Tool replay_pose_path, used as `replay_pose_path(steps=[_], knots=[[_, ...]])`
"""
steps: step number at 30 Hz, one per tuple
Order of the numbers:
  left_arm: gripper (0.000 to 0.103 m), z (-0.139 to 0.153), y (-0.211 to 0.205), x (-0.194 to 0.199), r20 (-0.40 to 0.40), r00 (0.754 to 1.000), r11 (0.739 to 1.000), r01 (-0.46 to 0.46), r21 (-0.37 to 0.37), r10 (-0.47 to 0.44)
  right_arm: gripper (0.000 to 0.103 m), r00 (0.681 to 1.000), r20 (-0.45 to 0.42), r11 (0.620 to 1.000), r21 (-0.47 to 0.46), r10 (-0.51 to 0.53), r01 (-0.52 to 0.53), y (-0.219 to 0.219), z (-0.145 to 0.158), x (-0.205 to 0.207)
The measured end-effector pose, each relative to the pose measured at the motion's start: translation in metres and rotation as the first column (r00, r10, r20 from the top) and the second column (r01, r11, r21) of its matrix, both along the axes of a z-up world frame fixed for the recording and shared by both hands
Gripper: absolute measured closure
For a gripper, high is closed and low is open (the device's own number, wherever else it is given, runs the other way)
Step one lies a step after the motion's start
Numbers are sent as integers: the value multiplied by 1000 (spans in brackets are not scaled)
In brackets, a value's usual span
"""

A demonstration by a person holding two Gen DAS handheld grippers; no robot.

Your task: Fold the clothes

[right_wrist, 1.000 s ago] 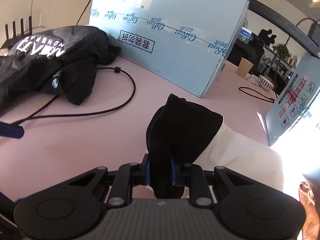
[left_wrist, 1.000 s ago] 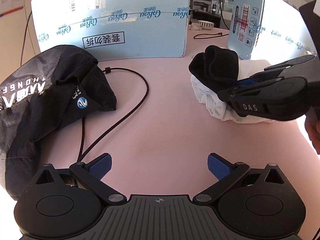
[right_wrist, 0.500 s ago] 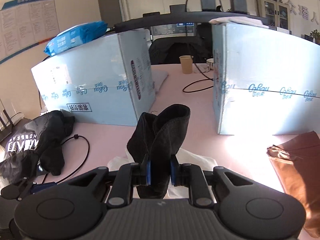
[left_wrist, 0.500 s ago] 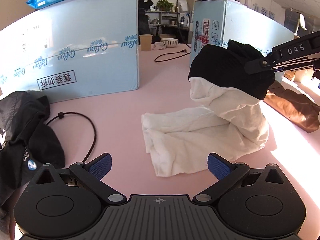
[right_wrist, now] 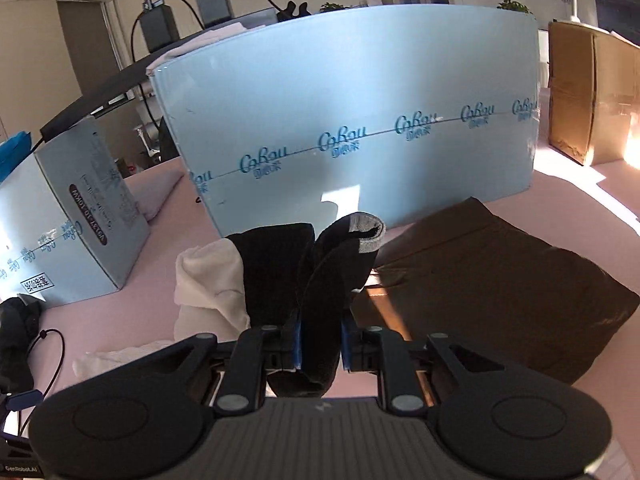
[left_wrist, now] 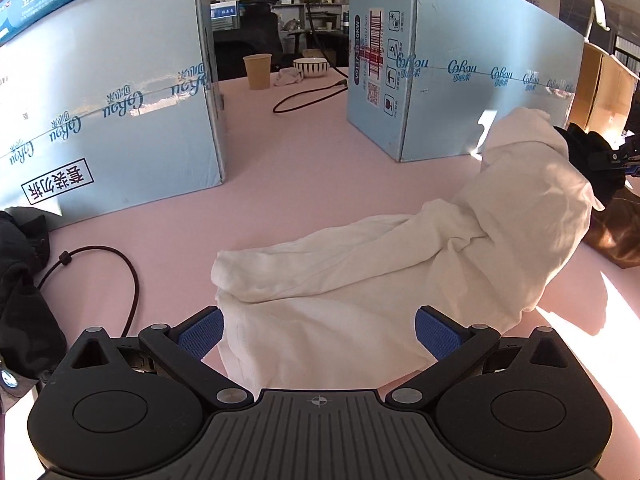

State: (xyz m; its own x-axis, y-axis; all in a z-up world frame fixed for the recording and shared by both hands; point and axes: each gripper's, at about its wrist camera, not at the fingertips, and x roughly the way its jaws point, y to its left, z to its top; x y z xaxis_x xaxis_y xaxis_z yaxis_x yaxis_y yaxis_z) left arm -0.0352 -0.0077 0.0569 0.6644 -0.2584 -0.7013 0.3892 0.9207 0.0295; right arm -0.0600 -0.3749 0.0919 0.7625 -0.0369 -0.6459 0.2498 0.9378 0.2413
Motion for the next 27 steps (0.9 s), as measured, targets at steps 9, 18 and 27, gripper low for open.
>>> replay_pose_path(steps=[9,18,27], knots=[[0,-9,5,12,-79,994,997,-76,26,78,74,995,-49,994,50,-91,94,-32,-47,-3],[0,-17,20,20,-159,975,986,-165,-30,158,27,921,335,966,-88,-199,241,-4,11,-45],[0,-37,21,32,-189,963,981,-194,-4,190,28,932,362,994,-91,-21,58,49,22,-40]])
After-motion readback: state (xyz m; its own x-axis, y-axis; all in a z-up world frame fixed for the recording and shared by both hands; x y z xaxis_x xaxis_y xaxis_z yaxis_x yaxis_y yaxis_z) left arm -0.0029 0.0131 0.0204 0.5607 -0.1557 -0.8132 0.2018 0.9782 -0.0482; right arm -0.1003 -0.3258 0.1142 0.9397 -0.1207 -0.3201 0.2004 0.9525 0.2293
